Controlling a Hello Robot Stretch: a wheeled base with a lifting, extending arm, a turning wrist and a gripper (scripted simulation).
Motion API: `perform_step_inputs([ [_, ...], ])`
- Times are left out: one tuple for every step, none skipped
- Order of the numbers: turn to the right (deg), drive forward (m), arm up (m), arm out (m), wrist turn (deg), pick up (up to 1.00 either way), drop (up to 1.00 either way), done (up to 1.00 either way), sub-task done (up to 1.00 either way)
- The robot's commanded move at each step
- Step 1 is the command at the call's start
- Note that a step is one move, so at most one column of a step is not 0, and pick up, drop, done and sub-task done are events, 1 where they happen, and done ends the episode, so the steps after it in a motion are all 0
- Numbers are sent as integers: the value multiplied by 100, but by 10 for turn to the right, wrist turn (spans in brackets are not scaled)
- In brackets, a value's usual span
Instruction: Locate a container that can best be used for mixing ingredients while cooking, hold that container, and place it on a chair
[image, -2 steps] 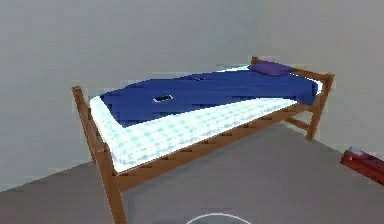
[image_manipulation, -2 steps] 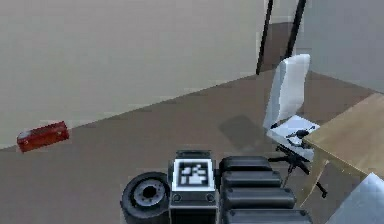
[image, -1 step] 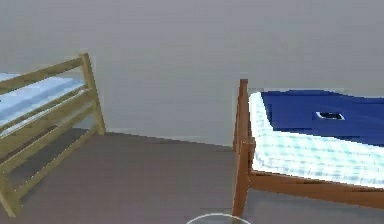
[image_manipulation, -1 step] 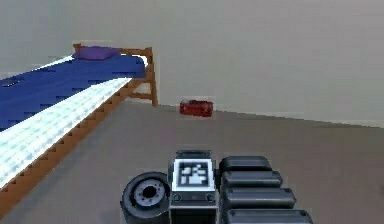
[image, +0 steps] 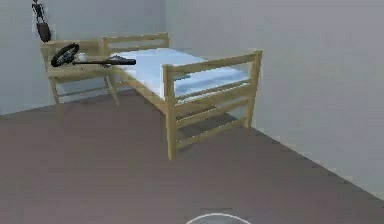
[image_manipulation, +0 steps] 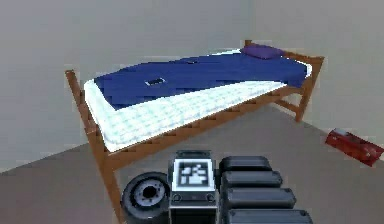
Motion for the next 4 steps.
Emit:
perform_step_inputs([
  [-450, 0, 0, 0, 0, 0, 0, 0, 0],
  [-180, 0, 0, 0, 0, 0, 0, 0, 0],
  [450, 0, 0, 0, 0, 0, 0, 0, 0],
  [450, 0, 0, 0, 0, 0, 0, 0, 0],
])
